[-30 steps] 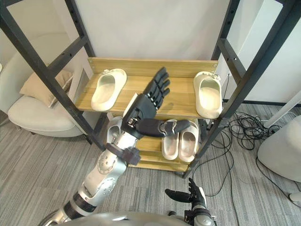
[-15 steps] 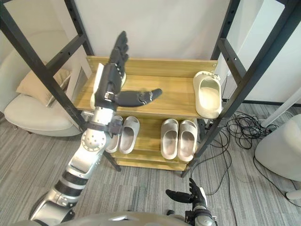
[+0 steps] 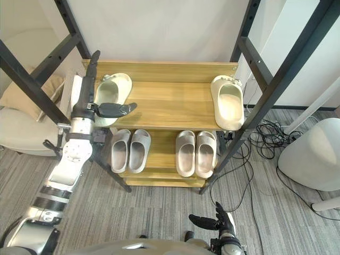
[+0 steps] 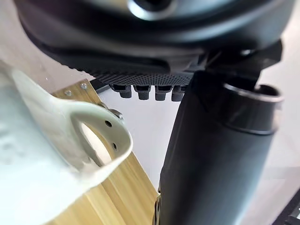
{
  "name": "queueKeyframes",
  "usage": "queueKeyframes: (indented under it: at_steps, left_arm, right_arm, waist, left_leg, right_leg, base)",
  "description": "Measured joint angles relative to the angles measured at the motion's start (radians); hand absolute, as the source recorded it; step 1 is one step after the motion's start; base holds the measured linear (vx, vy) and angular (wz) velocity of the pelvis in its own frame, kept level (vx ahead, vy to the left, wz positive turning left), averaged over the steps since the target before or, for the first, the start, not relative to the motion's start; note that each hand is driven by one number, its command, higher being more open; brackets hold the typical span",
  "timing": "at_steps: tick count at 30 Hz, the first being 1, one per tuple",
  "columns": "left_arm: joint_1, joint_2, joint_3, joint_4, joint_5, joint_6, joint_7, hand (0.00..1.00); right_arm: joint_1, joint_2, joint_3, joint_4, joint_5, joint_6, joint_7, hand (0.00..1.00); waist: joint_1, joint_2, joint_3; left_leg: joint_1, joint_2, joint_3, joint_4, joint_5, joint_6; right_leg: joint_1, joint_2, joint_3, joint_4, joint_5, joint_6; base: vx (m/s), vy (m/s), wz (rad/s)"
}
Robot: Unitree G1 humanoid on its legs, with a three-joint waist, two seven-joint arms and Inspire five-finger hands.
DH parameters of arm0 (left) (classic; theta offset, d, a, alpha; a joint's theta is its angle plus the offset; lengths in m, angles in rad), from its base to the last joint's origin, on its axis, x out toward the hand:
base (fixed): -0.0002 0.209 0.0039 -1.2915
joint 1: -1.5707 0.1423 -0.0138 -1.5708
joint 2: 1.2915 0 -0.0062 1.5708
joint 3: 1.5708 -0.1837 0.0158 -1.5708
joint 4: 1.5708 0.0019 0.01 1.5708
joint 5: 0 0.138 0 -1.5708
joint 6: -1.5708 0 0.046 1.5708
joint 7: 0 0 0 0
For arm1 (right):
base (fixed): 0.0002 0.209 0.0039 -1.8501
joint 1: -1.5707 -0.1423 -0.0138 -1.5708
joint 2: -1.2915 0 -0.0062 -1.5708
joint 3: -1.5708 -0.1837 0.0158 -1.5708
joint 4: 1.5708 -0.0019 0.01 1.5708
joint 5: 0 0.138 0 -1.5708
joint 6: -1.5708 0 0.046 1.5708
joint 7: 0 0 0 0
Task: Organize the slippers on the shoe rack
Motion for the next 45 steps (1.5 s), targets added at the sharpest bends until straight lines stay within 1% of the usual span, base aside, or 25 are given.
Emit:
queueKeyframes:
  at_steps: [2,5,10,16,24,34,37,40,45]
  left_arm:
    - [0.0,0.0,0.037,0.003,0.022,0.007,0.013,1.0]
    - [0.0,0.0,0.061,0.015,0.053,0.011,0.02,1.0]
    - [0.0,0.007,0.071,0.026,0.056,0.024,0.035,1.0]
    - [0.0,0.01,0.1,0.029,0.059,0.025,0.042,1.0]
    - [-0.001,0.016,0.102,0.028,0.154,0.033,0.057,1.0]
    - [-0.034,0.046,0.101,0.028,0.224,0.033,0.062,1.0]
    - [-0.041,0.068,0.099,0.028,0.253,0.035,0.063,1.0]
    - [-0.041,0.069,0.099,0.028,0.292,0.057,0.077,1.0]
    - [-0.041,0.069,0.099,0.028,0.331,0.078,0.079,1.0]
  right_arm:
    - [0.0,0.0,-0.002,0.0,0.0,0.0,0.0,1.0]
    - [0.015,0.0,-0.009,0.0,0.0,0.0,0.0,1.0]
    - [0.02,0.0,-0.015,0.0,-0.001,0.0,0.0,1.0]
    - [0.019,-0.003,-0.019,0.0,-0.003,0.0,0.0,1.0]
    - [0.019,-0.006,-0.018,0.001,-0.018,0.0,-0.002,1.0]
    - [0.019,-0.013,-0.014,0.001,-0.018,0.0,-0.001,1.0]
    - [0.019,-0.013,-0.013,0.001,-0.018,0.0,-0.001,1.0]
    - [0.019,-0.018,-0.002,0.001,-0.018,0.0,-0.001,1.0]
    - [0.019,-0.018,0.002,0.001,-0.018,-0.001,-0.001,1.0]
  waist:
    - [-0.001,0.001,0.001]
    - [-0.002,0.003,0.002]
    - [-0.002,0.006,0.004]
    - [0.0,0.013,0.008]
    - [0.001,0.016,0.01]
    - [0.002,0.023,0.015]
    - [0.001,0.023,0.015]
    - [0.002,0.023,0.015]
    - [0.001,0.023,0.015]
  left_leg:
    - [-0.007,0.0,0.009,0.0,0.0,0.0]
    - [-0.007,0.0,0.011,0.001,0.0,0.0]
    - [-0.007,-0.001,0.013,0.001,0.0,0.0]
    - [-0.01,-0.001,0.021,0.001,0.0,0.0]
    - [-0.011,-0.004,0.021,0.001,0.001,0.002]
    - [-0.012,-0.004,0.02,0.001,0.002,0.003]
    - [-0.012,-0.004,0.02,0.001,0.002,0.003]
    - [-0.012,-0.004,0.02,0.001,0.002,0.004]
    - [-0.014,-0.004,0.02,0.001,0.002,0.004]
  right_leg:
    - [-0.011,0.0,0.01,-0.002,0.006,0.0]
    - [-0.014,0.0,0.013,-0.003,0.008,0.0]
    - [-0.015,0.002,0.015,-0.003,0.009,-0.001]
    - [-0.022,0.004,0.024,-0.002,0.011,-0.002]
    - [-0.023,0.001,0.025,-0.002,0.015,-0.001]
    - [-0.025,0.001,0.024,-0.002,0.015,-0.001]
    - [-0.025,0.001,0.024,0.0,0.015,-0.001]
    - [-0.025,0.001,0.024,-0.001,0.016,-0.001]
    - [-0.026,0.001,0.025,-0.002,0.016,-0.001]
  base:
    - [-0.04,0.008,-0.14]
    - [-0.04,0.003,-0.03]
    - [-0.01,0.0,0.0]
    - [-0.01,-0.001,-0.04]
    - [-0.01,0.001,0.0]
    - [0.0,0.0,0.0]
    - [0.0,0.0,0.0]
    - [0.0,0.0,0.0]
    - [0.0,0.0,0.0]
